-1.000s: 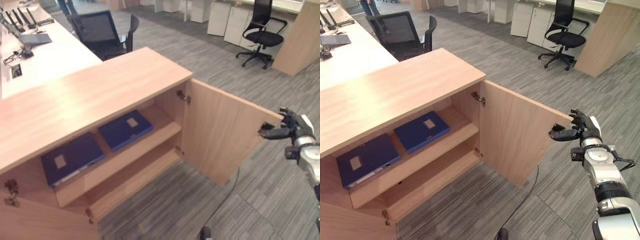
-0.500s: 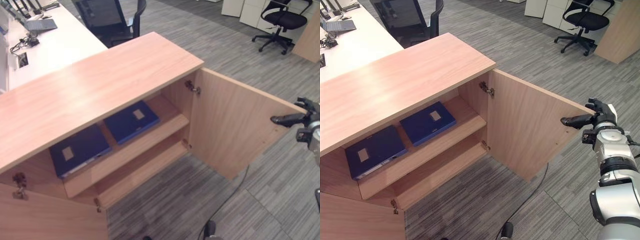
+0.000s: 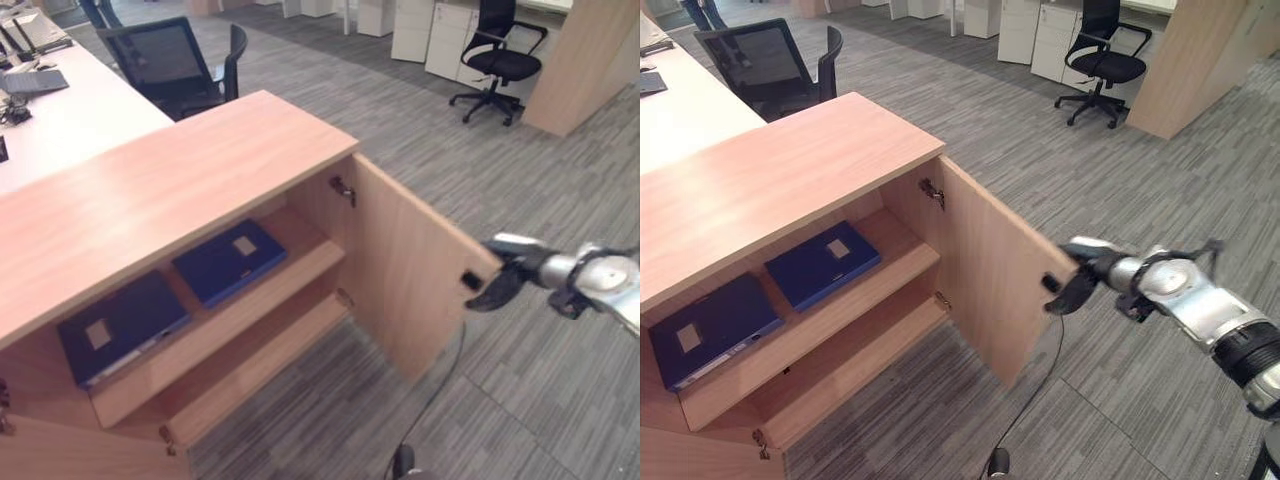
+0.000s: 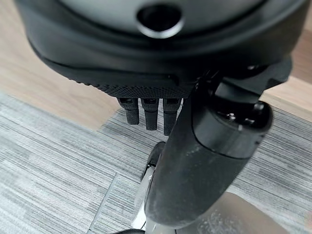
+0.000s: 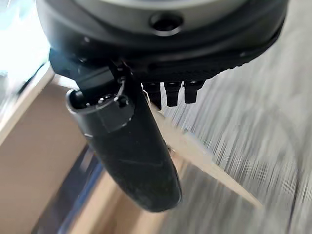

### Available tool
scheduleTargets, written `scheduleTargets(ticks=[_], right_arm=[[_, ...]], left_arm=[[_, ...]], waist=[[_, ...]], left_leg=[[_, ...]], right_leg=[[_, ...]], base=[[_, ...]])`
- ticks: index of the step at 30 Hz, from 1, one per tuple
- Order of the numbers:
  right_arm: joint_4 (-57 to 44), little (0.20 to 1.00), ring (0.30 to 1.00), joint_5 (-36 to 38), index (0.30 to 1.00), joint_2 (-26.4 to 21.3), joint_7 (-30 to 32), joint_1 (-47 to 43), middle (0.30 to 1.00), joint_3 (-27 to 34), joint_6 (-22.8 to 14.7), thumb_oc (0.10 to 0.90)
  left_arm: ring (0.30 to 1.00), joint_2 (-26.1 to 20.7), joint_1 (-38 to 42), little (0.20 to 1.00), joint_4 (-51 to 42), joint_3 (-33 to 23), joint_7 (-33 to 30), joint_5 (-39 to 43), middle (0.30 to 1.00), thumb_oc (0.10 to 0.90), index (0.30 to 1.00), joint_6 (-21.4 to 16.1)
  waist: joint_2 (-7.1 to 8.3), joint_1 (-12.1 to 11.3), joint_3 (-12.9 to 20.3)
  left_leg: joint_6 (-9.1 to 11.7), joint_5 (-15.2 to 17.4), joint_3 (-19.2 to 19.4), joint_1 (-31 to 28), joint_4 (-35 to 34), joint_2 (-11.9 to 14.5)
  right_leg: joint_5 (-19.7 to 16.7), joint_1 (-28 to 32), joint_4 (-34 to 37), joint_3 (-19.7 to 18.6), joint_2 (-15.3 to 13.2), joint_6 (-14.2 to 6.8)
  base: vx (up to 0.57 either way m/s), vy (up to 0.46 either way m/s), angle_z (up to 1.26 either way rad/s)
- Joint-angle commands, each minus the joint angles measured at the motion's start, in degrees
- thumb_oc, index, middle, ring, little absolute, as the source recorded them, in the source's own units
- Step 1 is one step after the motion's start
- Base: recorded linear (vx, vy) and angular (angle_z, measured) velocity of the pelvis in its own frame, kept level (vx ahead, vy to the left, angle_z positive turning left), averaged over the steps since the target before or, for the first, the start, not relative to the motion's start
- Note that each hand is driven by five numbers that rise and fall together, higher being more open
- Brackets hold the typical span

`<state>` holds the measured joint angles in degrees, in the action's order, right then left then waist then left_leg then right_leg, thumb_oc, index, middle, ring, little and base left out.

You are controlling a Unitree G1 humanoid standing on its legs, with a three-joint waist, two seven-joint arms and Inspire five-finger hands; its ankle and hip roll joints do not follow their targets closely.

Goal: Put the empty folder in the office cabinet

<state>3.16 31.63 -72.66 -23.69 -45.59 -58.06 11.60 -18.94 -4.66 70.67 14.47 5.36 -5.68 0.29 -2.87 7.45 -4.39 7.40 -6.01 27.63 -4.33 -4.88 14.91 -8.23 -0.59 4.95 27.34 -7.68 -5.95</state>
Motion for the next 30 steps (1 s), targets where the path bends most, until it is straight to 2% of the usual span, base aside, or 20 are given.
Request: scheduleTargets(ticks=[1,3,6,7,8,12,14,15,16,20,21,22,23,26,28,30], right_arm=[[-14.63,0.900,0.900,12.65,0.900,10.10,-14.58,-2.07,0.900,-5.89,-6.16,0.800],[-18.31,0.900,0.900,14.71,0.900,11.52,-14.74,-1.71,0.900,-6.02,-6.22,0.800],[-19.42,0.900,0.900,18.17,0.900,18.12,-12.96,3.02,0.900,-1.84,-7.67,0.800],[-19.42,0.900,0.900,18.14,0.900,18.15,-12.98,3.12,0.900,-1.74,-7.66,0.800],[-16.85,0.900,0.900,18.88,0.900,25.18,-10.29,8.17,0.900,2.06,-8.15,0.800],[-8.66,0.900,0.900,20.58,0.900,40.23,-5.13,19.03,0.900,7.68,-9.31,0.800],[-6.89,0.900,0.900,20.18,0.900,42.29,-4.49,20.33,0.900,7.84,-9.72,0.800],[-1.94,0.900,0.900,17.79,0.900,45.24,-2.30,22.77,0.900,8.37,-11.50,0.800],[-0.10,0.900,0.900,17.21,0.900,46.08,-1.84,23.61,0.900,8.48,-11.28,0.800],[3.11,0.900,0.900,15.14,0.900,46.45,-0.85,25.37,0.900,8.39,-10.71,0.800],[8.08,0.900,0.900,7.01,0.900,45.37,2.02,25.30,0.900,8.49,-9.98,0.800],[13.57,0.900,0.900,-1.17,0.900,45.86,4.01,25.95,0.900,9.38,-9.02,0.800],[14.04,0.900,0.900,-1.63,0.900,46.30,4.01,26.00,0.900,9.44,-9.22,0.800],[26.48,0.900,0.900,-14.15,0.900,49.74,6.79,28.98,0.900,12.44,-8.00,0.800],[34.80,0.900,0.900,-20.34,0.900,52.59,8.76,30.68,0.900,14.05,-7.81,0.800],[45.74,0.900,0.900,-25.98,0.900,56.33,12.00,31.96,0.900,16.45,-7.85,0.800]], left_arm=[[0.900,-0.90,4.97,0.900,-0.87,-1.40,0.91,-1.23,0.900,0.800,0.900,-3.13],[0.900,-0.77,5.64,0.900,-0.20,-1.92,0.61,-1.83,0.900,0.800,0.900,-3.08],[0.900,-0.06,6.45,0.900,1.24,-2.30,-0.31,-2.45,0.900,0.800,0.900,-3.08],[0.900,-0.12,6.45,0.900,1.25,-2.26,-0.31,-2.44,0.900,0.800,0.900,-3.08],[0.900,0.58,7.13,0.900,2.05,-2.71,-1.31,-2.94,0.900,0.800,0.900,-2.58],[0.900,1.46,7.66,0.900,2.58,-2.94,-3.57,-2.17,0.900,0.800,0.900,-2.07],[0.900,1.63,7.59,0.900,2.25,-2.89,-3.93,-1.79,0.900,0.800,0.900,-1.99],[0.900,2.08,8.31,0.900,0.89,-1.85,-5.05,-0.09,0.900,0.800,0.900,-2.09],[0.900,2.20,8.52,0.900,0.34,-1.43,-5.09,0.46,0.900,0.800,0.900,-2.25],[0.900,2.27,8.43,0.900,-1.03,-0.47,-4.79,1.39,0.900,0.800,0.900,-2.03],[0.900,2.24,8.34,0.900,-2.37,-0.37,-4.16,3.70,0.900,0.800,0.900,-1.79],[0.900,2.40,8.23,0.900,-2.46,-0.55,-4.19,4.57,0.900,0.800,0.900,-1.43],[0.900,2.33,8.19,0.900,-2.47,-0.47,-4.21,4.61,0.900,0.800,0.900,-1.40],[0.900,2.92,7.34,0.900,-1.82,-0.01,-3.99,4.23,0.900,0.800,0.900,-0.59],[0.900,3.23,7.28,0.900,-1.11,0.40,-4.55,4.37,0.900,0.800,0.900,-0.30],[0.900,3.56,7.79,0.900,-0.10,0.49,-4.99,4.82,0.900,0.800,0.900,-0.06]], waist=[[5.32,-4.67,0.53],[5.62,-4.98,0.72],[6.04,-5.56,1.18],[6.10,-5.60,1.19],[5.87,-6.03,1.45],[6.17,-7.14,1.62],[6.17,-7.42,1.56],[6.88,-8.37,0.96],[7.14,-8.76,0.78],[8.04,-9.81,0.29],[9.43,-11.02,-1.10],[9.74,-10.97,-1.12],[9.77,-10.89,-1.04],[9.01,-10.09,-0.34],[8.38,-9.78,0.28],[8.07,-10.02,0.63]], left_leg=[[3.37,1.23,-2.40,-1.37,1.64,0.44],[3.29,1.38,-2.55,-1.44,1.76,0.63],[3.11,1.55,-2.66,-1.59,2.05,0.90],[3.10,1.55,-2.66,-1.59,2.06,0.89],[2.93,1.65,-2.67,-1.73,2.15,1.01],[2.75,1.57,-2.74,-1.70,2.24,1.18],[2.82,1.35,-2.87,-1.49,2.28,1.33],[3.45,-0.27,-3.95,0.15,2.02,1.91],[3.55,-0.40,-4.31,0.82,2.13,2.02],[3.33,0.58,-4.36,2.86,5.67,2.08],[1.93,4.17,-2.43,4.74,13.55,1.07],[0.84,6.23,-0.48,4.36,16.08,0.02],[0.77,6.46,-0.63,4.52,16.30,0.06],[-0.42,8.91,1.83,2.56,15.39,-1.59],[-0.60,8.81,2.05,1.92,13.40,-2.06],[-0.64,8.17,1.40,1.93,9.97,-2.52]], right_leg=[[7.46,-2.16,-5.59,-1.69,-2.02,-1.39],[7.42,-1.94,-5.54,-1.51,-1.99,-1.33],[7.19,-1.43,-5.54,-1.12,-2.11,-1.29],[7.19,-1.43,-5.53,-1.12,-2.12,-1.30],[7.01,-1.19,-5.71,-0.77,-2.29,-1.25],[7.03,-0.98,-6.09,-0.04,-2.31,-0.97],[7.12,-1.04,-6.17,0.22,-2.26,-0.92],[7.13,-1.26,-6.07,1.68,-1.97,-0.91],[7.22,-1.30,-6.00,2.17,-1.86,-0.84],[7.48,-0.94,-5.58,3.74,-1.86,-0.41],[7.22,-1.60,-5.20,6.61,-2.31,0.44],[6.74,-2.07,-4.51,9.11,-2.33,0.63],[6.70,-2.03,-4.45,9.26,-2.32,0.58],[6.51,-1.76,-4.04,13.96,-2.60,0.73],[6.95,-1.21,-4.24,16.03,-2.69,1.12],[5.79,-0.78,-4.01,17.94,-3.48,0.32]], base=[[0.00,-0.010,0.05],[0.00,-0.020,0.04],[0.00,-0.021,0.22],[0.02,-0.013,0.23],[0.03,-0.012,0.27],[0.03,-0.015,0.20],[0.00,-0.032,0.12],[-0.05,-0.059,0.13],[-0.05,-0.076,0.17],[-0.08,-0.050,0.45],[-0.31,-0.127,0.78],[-0.31,-0.120,1.29],[-0.14,-0.054,1.45],[-0.06,0.032,1.07],[-0.01,0.062,1.37],[-0.04,0.095,1.01]])
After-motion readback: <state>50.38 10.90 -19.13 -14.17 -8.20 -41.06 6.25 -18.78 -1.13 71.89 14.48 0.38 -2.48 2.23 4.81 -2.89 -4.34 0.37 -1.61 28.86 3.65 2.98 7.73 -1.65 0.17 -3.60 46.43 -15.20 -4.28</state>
